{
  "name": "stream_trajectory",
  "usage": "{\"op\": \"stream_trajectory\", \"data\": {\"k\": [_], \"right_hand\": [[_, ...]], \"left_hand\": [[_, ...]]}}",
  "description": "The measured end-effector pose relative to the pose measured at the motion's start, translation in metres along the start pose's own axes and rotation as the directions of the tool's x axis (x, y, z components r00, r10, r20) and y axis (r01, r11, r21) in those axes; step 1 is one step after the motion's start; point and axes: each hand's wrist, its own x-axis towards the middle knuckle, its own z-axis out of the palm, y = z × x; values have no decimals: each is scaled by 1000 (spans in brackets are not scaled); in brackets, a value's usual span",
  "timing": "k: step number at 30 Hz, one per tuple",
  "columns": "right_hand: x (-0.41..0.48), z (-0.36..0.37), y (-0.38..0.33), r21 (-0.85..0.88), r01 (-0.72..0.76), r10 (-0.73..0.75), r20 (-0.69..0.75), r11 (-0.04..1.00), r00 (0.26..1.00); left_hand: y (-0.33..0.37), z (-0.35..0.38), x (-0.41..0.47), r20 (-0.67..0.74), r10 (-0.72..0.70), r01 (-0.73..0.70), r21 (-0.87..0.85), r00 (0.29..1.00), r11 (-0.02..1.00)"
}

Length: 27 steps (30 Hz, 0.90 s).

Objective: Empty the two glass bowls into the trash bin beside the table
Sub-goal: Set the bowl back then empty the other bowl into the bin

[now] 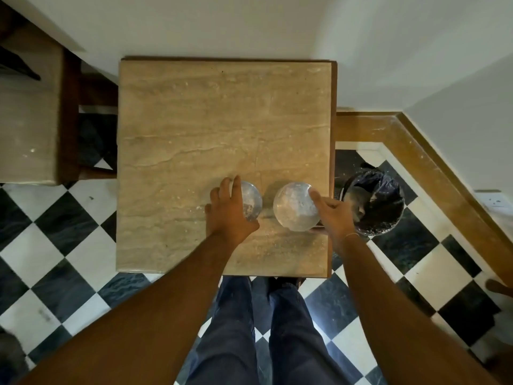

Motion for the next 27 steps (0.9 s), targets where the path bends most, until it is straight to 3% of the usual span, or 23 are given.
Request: {"op": "stream_trajectory", "data": {"k": [7, 12, 15, 17, 19, 20, 21, 23, 25, 27], "right_hand": [[14, 10, 2, -79, 8, -15, -88, 997, 996], [11, 9, -1, -258, 124, -172, -175, 958, 969], [-2, 8, -7, -383, 119, -216, -221, 916, 951], [-15, 10, -15, -383, 164, -266, -230, 909, 936], [-28, 15, -25, -169, 218, -236, -95, 961, 967], [-34, 16, -29, 16, 162, -162, 49, 987, 986], [-41, 16, -33, 211, 40, -90, 234, 977, 968], [-50, 8, -31, 473, -233, -52, 516, 850, 855], [-58, -6, -30, 576, -368, -70, 598, 730, 799], [-57, -17, -26, 620, -372, -73, 571, 691, 817]], "left_hand": [[-10, -16, -22, -113, 20, -28, -64, 993, 998], [4, -30, -39, -181, 121, -138, -81, 976, 987], [17, -37, -44, -215, 182, -201, -71, 960, 977], [28, -42, -47, -223, 218, -240, -78, 950, 967], [42, -46, -50, -222, 272, -298, -92, 936, 950], [50, -48, -52, -222, 308, -335, -96, 925, 937], [58, -49, -53, -223, 345, -372, -95, 912, 923], [76, -49, -58, -216, 410, -437, -95, 886, 894], [93, -46, -61, -198, 468, -492, -94, 861, 866], [105, -41, -62, -183, 526, -546, -79, 831, 834]]}}
